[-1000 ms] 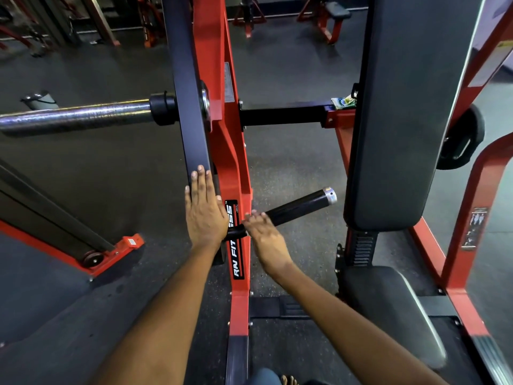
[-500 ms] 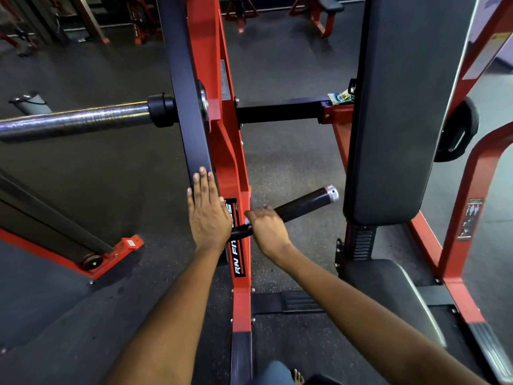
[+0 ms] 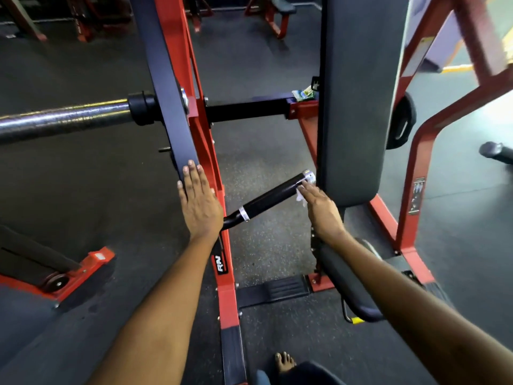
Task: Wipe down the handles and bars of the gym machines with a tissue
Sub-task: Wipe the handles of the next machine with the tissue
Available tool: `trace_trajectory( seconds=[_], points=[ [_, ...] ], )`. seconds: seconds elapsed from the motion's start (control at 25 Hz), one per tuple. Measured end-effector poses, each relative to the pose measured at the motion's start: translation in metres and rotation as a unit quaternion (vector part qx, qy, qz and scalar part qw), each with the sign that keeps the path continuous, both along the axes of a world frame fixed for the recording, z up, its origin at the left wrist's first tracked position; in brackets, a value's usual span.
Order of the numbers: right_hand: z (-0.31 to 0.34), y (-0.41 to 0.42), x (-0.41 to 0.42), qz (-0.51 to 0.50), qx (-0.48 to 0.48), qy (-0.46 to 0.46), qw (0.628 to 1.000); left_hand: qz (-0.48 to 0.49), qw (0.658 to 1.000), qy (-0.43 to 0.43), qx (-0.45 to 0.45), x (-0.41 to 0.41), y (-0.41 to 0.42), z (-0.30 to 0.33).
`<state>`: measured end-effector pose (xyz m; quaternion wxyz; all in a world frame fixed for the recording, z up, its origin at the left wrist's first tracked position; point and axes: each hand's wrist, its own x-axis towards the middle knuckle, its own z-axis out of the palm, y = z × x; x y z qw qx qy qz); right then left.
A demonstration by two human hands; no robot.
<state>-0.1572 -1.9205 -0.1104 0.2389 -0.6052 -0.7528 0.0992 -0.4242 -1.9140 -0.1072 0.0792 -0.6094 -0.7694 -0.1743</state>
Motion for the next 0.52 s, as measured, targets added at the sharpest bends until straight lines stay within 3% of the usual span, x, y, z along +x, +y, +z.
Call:
trace_trajectory(
  seconds=[0.08,0.2,0.32,0.52],
  points=[
    [0.012,-0.021,0.003,-0.139,-0.034,0.13,0.981,0.014,0.999,-0.033,-0.018,0.01,-0.003,0.011],
    [0.041,-0.05,0.024,-0.225,-0.09,0.201,0.949,-0.056,0.992,-0.107,-0.041,0.064,-0.013,0.029],
    [0.062,-0.078,0.057,-0.269,-0.12,0.179,0.939,-0.197,0.968,-0.138,-0.077,0.135,-0.027,0.041],
    [0.063,-0.129,0.134,-0.333,-0.066,0.097,0.936,-0.351,0.928,-0.075,-0.099,0.236,-0.056,0.048]
  ],
)
